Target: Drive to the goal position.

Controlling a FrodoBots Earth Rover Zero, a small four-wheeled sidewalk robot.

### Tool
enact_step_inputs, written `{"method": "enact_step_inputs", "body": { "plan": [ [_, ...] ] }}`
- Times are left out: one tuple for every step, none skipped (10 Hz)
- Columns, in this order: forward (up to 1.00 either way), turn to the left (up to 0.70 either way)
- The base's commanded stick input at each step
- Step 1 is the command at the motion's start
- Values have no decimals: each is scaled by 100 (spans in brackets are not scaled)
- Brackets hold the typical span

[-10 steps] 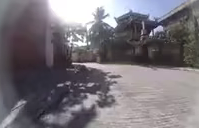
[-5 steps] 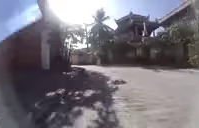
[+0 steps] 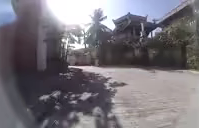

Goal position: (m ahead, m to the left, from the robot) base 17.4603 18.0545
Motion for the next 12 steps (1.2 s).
{"method": "enact_step_inputs", "body": {
  "plan": [
    [85,-3],
    [85,-3],
    [85,-3],
    [85,-3],
    [85,-3],
    [85,-3],
    [85,-3],
    [85,-3],
    [85,-3],
    [85,-3],
    [85,-3],
    [85,-3]
  ]
}}
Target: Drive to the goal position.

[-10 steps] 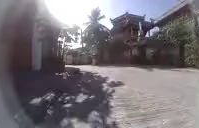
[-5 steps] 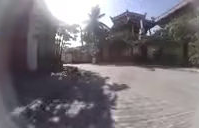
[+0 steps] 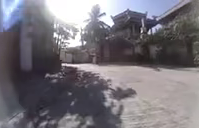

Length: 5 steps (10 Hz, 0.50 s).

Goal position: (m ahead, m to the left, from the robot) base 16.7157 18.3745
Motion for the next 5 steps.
{"method": "enact_step_inputs", "body": {
  "plan": [
    [85,-3],
    [85,-3],
    [85,-3],
    [85,-3],
    [85,-3]
  ]
}}
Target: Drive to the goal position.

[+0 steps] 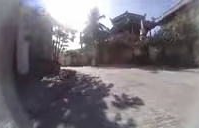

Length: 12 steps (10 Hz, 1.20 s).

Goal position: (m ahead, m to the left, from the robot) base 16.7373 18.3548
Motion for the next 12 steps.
{"method": "enact_step_inputs", "body": {
  "plan": [
    [85,-3],
    [85,-3],
    [85,-3],
    [85,-3],
    [85,-3],
    [85,-3],
    [85,-3],
    [85,-3],
    [85,-3],
    [85,-3],
    [85,-3],
    [85,-3]
  ]
}}
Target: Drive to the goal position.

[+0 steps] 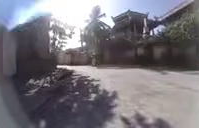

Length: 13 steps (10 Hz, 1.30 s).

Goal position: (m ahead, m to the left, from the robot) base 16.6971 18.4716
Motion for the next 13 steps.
{"method": "enact_step_inputs", "body": {
  "plan": [
    [85,-3],
    [85,-3],
    [85,-3],
    [85,-3],
    [85,-3],
    [85,-3],
    [85,-3],
    [85,-3],
    [85,-3],
    [85,-3],
    [85,-3],
    [85,-3],
    [85,-3]
  ]
}}
